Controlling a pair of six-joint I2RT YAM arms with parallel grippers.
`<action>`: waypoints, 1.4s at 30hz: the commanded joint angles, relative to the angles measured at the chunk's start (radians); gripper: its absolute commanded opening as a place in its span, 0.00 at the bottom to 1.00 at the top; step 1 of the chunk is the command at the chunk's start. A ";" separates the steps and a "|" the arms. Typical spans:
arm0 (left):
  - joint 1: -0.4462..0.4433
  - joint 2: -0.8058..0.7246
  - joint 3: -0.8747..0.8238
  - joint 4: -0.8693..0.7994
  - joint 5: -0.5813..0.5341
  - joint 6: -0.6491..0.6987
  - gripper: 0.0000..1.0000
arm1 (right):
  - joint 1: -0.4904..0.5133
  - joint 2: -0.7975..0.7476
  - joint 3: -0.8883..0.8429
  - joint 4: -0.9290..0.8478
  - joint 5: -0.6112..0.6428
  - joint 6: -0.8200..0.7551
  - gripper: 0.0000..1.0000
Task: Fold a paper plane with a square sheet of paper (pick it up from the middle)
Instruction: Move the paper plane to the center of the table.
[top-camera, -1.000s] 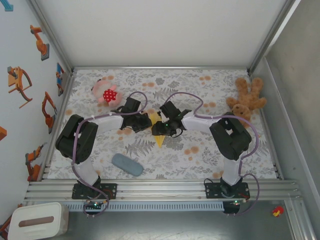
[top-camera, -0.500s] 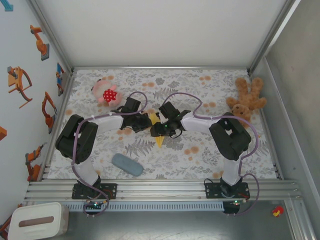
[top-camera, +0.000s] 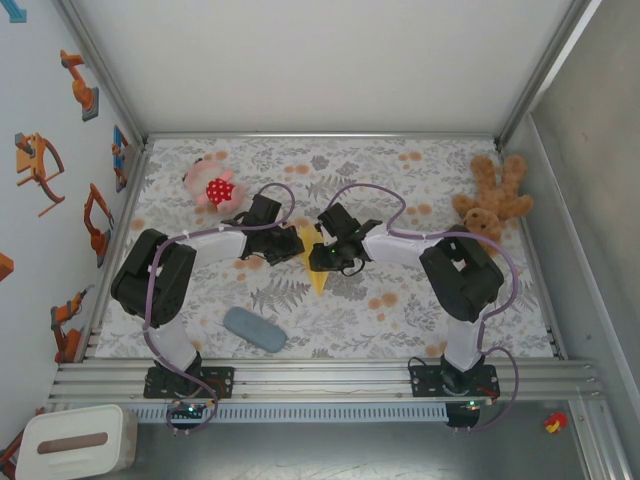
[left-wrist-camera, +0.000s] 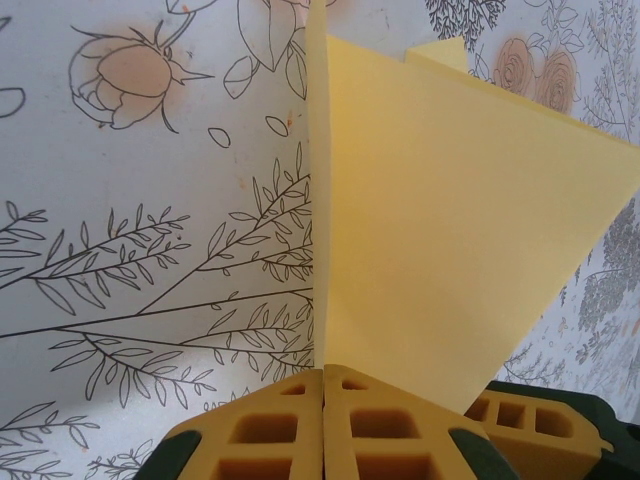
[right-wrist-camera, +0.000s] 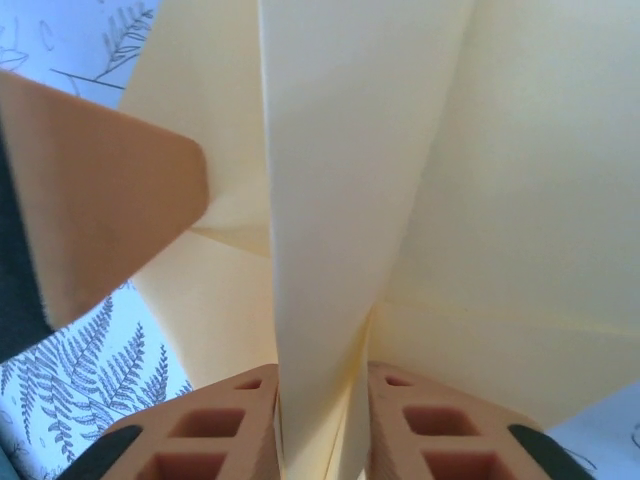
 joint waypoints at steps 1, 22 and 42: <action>0.007 -0.005 0.010 -0.009 0.005 0.003 0.07 | 0.007 0.000 0.024 -0.044 0.033 0.002 0.23; 0.029 -0.095 -0.017 -0.069 -0.094 -0.009 0.39 | 0.022 0.043 0.087 -0.134 0.120 0.019 0.13; 0.154 -0.431 -0.111 -0.330 -0.428 0.071 0.98 | -0.185 0.140 0.392 -0.390 0.296 -0.148 0.00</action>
